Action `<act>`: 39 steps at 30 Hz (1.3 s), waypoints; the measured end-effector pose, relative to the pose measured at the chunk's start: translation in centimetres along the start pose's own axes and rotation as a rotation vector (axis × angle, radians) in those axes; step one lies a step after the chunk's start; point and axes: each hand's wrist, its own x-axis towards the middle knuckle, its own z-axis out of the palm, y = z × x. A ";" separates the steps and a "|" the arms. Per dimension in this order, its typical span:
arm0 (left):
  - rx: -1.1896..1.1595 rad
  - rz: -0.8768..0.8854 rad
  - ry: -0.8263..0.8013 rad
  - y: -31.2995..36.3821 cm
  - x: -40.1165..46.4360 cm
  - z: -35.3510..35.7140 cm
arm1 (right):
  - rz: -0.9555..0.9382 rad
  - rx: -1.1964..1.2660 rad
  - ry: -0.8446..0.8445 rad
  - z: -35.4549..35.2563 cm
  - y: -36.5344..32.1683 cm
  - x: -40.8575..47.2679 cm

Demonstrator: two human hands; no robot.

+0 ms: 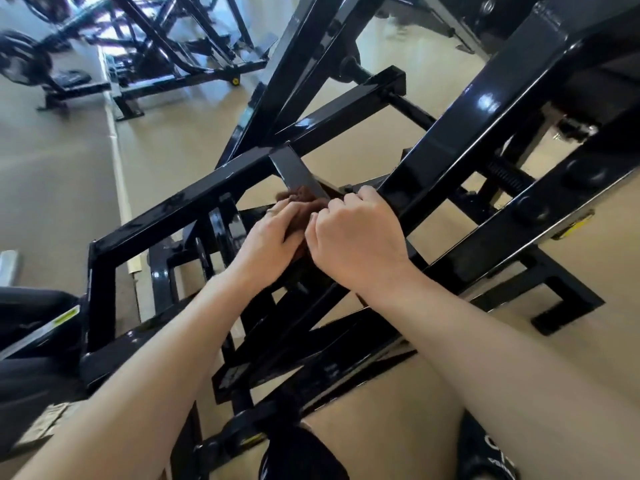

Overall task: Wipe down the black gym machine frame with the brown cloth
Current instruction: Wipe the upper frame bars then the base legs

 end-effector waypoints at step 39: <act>-0.405 -0.023 0.260 14.0 -10.8 3.7 | 0.872 1.416 -0.166 -8.3 1.8 -14.3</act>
